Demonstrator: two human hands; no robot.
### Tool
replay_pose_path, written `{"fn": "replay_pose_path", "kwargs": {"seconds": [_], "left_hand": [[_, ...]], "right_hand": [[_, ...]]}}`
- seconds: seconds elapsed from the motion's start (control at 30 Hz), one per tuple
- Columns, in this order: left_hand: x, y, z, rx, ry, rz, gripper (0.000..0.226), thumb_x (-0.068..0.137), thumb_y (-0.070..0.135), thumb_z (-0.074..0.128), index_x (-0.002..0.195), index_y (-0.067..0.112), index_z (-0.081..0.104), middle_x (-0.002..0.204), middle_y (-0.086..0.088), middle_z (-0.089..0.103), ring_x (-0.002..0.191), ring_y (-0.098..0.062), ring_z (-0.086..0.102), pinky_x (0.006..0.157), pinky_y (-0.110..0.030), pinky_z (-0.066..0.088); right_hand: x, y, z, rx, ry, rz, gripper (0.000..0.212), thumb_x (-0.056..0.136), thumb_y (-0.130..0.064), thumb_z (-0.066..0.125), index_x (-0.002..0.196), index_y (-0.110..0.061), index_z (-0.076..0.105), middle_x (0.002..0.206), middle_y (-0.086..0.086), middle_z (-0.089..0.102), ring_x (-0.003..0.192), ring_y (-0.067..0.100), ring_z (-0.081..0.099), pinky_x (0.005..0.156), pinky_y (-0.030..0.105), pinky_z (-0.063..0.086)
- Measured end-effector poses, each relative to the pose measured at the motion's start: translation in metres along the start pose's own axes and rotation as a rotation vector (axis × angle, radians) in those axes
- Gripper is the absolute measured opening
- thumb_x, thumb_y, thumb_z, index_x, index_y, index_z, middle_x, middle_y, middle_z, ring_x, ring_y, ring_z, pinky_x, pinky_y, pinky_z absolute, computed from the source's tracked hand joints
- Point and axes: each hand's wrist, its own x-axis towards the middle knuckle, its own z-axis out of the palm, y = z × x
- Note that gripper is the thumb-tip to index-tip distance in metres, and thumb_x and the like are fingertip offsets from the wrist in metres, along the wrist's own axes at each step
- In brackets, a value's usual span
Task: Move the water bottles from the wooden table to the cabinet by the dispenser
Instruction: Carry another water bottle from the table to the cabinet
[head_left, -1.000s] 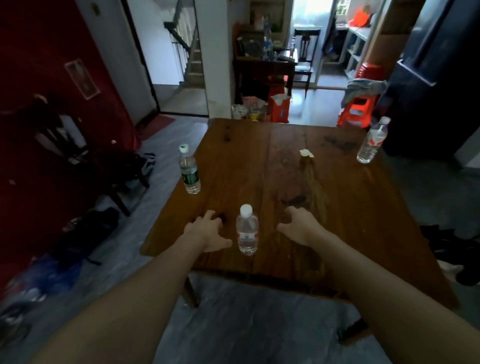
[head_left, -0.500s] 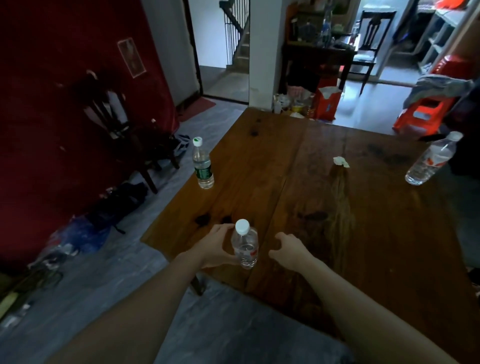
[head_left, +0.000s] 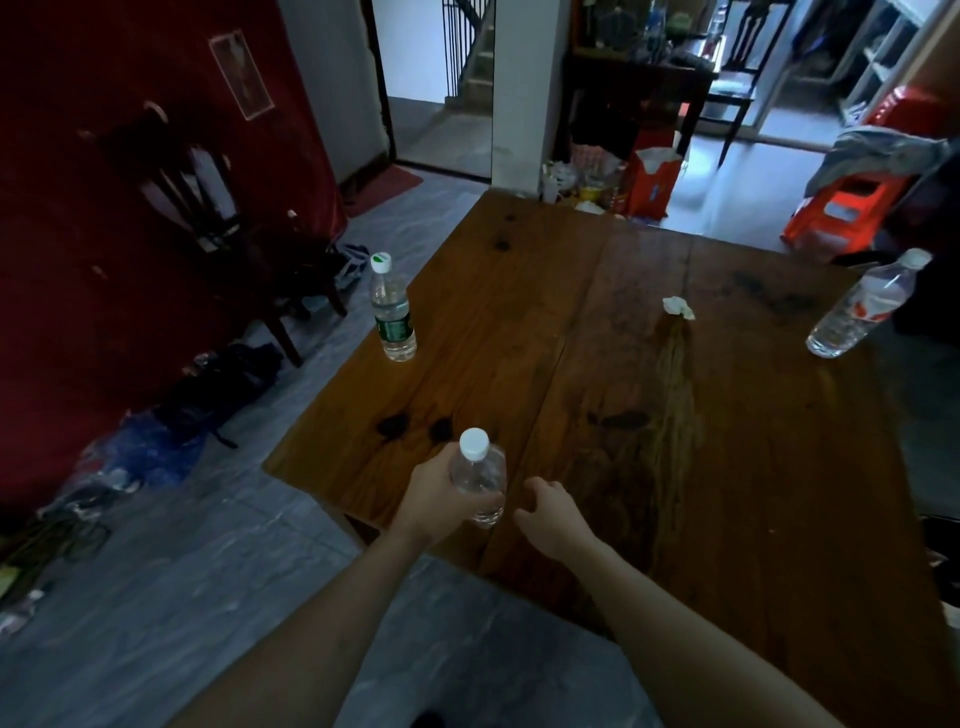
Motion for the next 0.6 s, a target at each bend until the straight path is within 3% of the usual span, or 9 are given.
{"fn": "replay_pose_path", "kwargs": {"seconds": [0.1,0.17,0.2,0.23,0.3,0.33,0.43,0.6], "left_hand": [[0.001,0.015,-0.013,0.039,-0.045,0.019,0.075,0.061,0.047,0.084,0.127,0.019,0.061,0.115,0.006,0.072,0.106,-0.009,0.070,0.093,-0.038,0.060],[-0.002,0.026,-0.025,0.062,-0.043,0.057,0.076,0.059,0.054,0.079,0.125,0.020,0.062,0.113,0.007,0.072,0.104,-0.009,0.070,0.092,-0.039,0.061],[-0.004,0.030,-0.030,0.074,-0.043,0.080,0.073,0.060,0.053,0.079,0.123,0.020,0.062,0.111,0.007,0.073,0.103,-0.009,0.071,0.091,-0.039,0.061],[-0.006,0.034,-0.035,0.085,-0.047,0.100,0.069,0.063,0.051,0.080,0.123,0.022,0.063,0.111,0.008,0.073,0.103,-0.008,0.071,0.091,-0.040,0.061],[-0.011,0.043,-0.046,0.113,-0.056,0.136,0.065,0.068,0.047,0.083,0.126,0.026,0.061,0.113,0.011,0.073,0.104,-0.005,0.070,0.092,-0.039,0.061],[-0.014,0.049,-0.052,0.131,-0.055,0.158,0.068,0.068,0.050,0.083,0.128,0.029,0.060,0.115,0.013,0.072,0.105,-0.004,0.069,0.092,-0.039,0.061],[-0.027,0.070,-0.066,0.196,-0.041,0.233,0.075,0.066,0.061,0.081,0.132,0.035,0.057,0.118,0.017,0.070,0.107,-0.002,0.068,0.092,-0.038,0.060],[-0.052,0.097,-0.080,0.152,0.048,0.334,0.063,0.068,0.058,0.084,0.121,0.033,0.061,0.110,0.017,0.072,0.100,-0.001,0.070,0.085,-0.038,0.062]], "right_hand": [[-0.006,0.005,0.002,0.152,0.024,0.025,0.057,0.096,-0.026,0.058,0.149,-0.018,0.038,0.143,0.008,0.047,0.099,0.012,0.062,0.079,0.024,0.057],[-0.013,0.007,0.005,0.251,0.014,0.041,0.053,0.098,-0.025,0.056,0.148,-0.017,0.041,0.140,0.005,0.052,0.080,0.003,0.058,0.062,0.012,0.049],[-0.017,0.008,0.007,0.300,-0.003,0.045,0.051,0.098,-0.025,0.055,0.147,-0.017,0.043,0.139,0.005,0.053,0.082,0.002,0.057,0.064,0.011,0.048],[-0.020,0.010,0.010,0.375,-0.022,0.051,0.048,0.099,-0.024,0.054,0.145,-0.015,0.045,0.138,0.005,0.054,0.092,0.005,0.059,0.075,0.014,0.050],[-0.030,0.009,0.015,0.639,-0.093,0.135,0.041,0.101,-0.025,0.050,0.141,-0.013,0.049,0.135,0.005,0.055,0.119,0.021,0.056,0.102,0.035,0.045],[-0.035,0.007,0.017,0.815,-0.145,0.203,0.038,0.102,-0.027,0.048,0.138,-0.014,0.050,0.136,0.006,0.055,0.124,0.024,0.053,0.105,0.041,0.041],[-0.047,0.002,0.014,1.189,-0.276,0.320,0.043,0.103,-0.042,0.039,0.133,-0.014,0.052,0.135,0.008,0.058,0.123,0.028,0.055,0.104,0.048,0.042],[-0.058,-0.015,-0.003,1.453,-0.446,0.315,0.065,0.101,-0.058,0.026,0.138,-0.010,0.050,0.133,0.013,0.063,0.125,0.031,0.056,0.100,0.049,0.045]]}}
